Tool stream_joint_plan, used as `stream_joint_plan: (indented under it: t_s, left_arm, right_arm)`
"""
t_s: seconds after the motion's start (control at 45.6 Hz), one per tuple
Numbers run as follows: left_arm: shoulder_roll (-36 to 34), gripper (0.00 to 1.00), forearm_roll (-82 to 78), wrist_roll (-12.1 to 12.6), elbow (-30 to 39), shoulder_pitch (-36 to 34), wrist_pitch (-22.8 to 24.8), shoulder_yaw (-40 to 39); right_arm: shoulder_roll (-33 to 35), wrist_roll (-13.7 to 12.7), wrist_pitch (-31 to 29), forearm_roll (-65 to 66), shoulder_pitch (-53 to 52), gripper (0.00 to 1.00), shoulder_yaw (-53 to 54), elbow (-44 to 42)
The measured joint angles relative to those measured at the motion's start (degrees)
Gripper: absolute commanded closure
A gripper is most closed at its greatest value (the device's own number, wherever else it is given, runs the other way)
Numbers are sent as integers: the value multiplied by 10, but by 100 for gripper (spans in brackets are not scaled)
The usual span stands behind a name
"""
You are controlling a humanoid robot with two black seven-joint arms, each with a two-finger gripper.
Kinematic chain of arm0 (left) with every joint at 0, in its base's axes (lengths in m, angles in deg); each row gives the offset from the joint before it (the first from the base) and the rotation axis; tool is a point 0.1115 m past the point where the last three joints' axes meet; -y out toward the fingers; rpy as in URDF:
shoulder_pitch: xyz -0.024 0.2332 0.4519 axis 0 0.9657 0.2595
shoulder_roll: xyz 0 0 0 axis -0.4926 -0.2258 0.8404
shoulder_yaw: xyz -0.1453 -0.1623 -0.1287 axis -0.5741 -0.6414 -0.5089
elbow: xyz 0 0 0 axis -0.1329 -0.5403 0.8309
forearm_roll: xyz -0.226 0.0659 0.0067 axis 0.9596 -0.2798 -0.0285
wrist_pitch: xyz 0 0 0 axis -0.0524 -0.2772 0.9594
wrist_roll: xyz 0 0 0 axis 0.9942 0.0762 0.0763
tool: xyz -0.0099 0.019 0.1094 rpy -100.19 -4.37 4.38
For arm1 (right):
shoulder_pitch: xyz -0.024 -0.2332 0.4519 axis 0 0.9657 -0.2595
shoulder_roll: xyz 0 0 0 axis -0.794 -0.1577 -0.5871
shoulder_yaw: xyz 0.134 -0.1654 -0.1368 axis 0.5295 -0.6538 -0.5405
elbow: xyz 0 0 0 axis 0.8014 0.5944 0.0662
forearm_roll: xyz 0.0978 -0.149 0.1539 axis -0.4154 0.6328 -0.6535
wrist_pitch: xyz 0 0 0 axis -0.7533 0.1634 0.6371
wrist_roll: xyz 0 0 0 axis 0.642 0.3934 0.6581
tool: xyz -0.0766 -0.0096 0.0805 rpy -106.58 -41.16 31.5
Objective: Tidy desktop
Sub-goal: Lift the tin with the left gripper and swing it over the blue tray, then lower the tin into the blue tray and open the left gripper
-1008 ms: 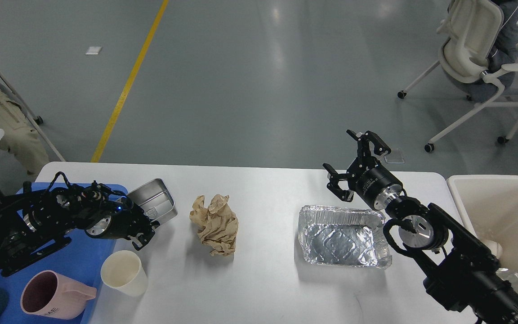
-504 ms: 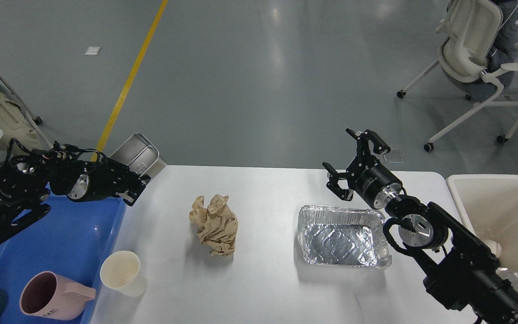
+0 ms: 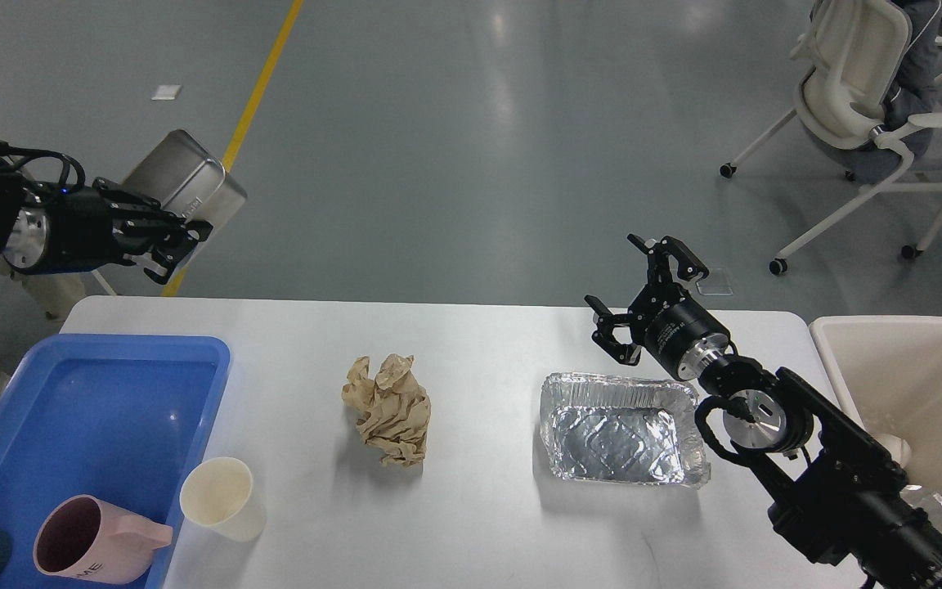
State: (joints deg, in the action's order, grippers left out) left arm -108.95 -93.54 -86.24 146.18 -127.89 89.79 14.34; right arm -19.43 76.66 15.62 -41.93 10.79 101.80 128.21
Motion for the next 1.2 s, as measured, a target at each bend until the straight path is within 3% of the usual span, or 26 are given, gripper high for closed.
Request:
stream_joint_plan:
  t_s: [0.372, 0.591, 0.767, 0.876, 1.205]
  left_arm:
    - [-168, 98, 1, -5, 43, 34, -2, 6]
    - [-214, 98, -23, -5, 22, 135, -92, 7]
    - [-200, 98, -46, -3, -51, 240, -186, 6]
    - [-160, 98, -50, -3, -106, 286, -219, 6]
    - [-35, 97, -64, -2, -217, 325, -235, 6]
  right_arm:
    - [7, 0, -2, 0, 2, 0, 3, 0]
    - [6, 0, -2, 0, 3, 0, 3, 2]
    - [7, 0, -2, 0, 4, 0, 1, 2]
    - [7, 0, -2, 0, 5, 0, 0, 2]
    - [8, 0, -2, 0, 10, 0, 0, 2]
